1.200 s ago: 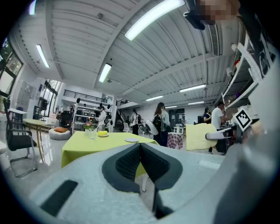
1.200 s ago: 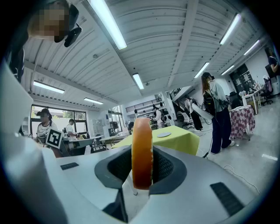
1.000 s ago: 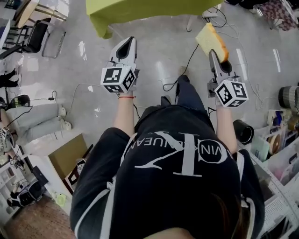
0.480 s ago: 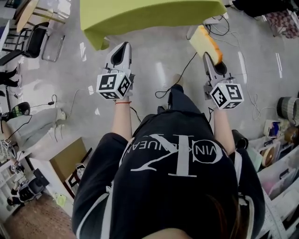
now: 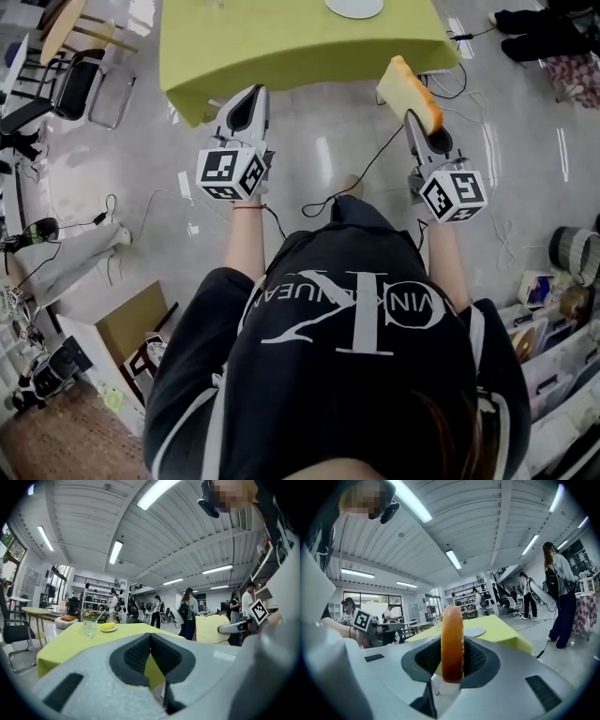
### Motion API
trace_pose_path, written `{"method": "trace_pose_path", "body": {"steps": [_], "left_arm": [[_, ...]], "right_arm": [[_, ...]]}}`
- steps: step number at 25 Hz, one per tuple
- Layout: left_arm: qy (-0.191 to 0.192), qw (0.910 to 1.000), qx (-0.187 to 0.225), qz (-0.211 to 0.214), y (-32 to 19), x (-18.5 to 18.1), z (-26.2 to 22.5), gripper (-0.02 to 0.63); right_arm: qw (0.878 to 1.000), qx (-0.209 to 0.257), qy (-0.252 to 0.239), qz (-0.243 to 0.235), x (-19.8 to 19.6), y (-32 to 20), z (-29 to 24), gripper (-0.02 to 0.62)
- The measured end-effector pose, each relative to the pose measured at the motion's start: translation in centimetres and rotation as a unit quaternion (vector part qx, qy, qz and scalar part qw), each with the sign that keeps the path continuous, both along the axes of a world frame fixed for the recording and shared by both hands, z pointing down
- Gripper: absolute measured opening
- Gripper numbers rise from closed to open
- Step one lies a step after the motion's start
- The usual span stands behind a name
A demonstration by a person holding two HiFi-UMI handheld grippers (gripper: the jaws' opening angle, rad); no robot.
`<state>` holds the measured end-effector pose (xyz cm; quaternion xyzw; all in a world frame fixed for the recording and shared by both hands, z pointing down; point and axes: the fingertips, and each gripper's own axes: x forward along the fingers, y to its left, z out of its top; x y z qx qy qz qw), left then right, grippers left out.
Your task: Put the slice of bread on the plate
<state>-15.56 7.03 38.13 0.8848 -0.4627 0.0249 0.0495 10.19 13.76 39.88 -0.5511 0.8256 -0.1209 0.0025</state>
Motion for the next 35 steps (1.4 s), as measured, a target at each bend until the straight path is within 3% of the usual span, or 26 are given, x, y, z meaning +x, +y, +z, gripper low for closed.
{"method": "trace_pose_path", "body": {"steps": [10,19,35], "left_arm": [[-0.005,0.9998,0.017,-0.003,-2.9,3.7,-0.8,0.008],[-0.014,0.9994,0.031,-0.007,-3.8,4.9,-2.8,0.009],[-0.02,0.9997,0.004,0.013,-5.7,6.8,-1.5,0.009]], "right_arm": [[0.999,0.005,-0.015,-0.033,2.1,-4.8,0.1,0.097],[0.998,0.012,-0.031,-0.046,2.9,-5.4,-0.7,0.097],[0.998,-0.005,-0.059,-0.032,4.3,-7.1,0.8,0.098]]}}
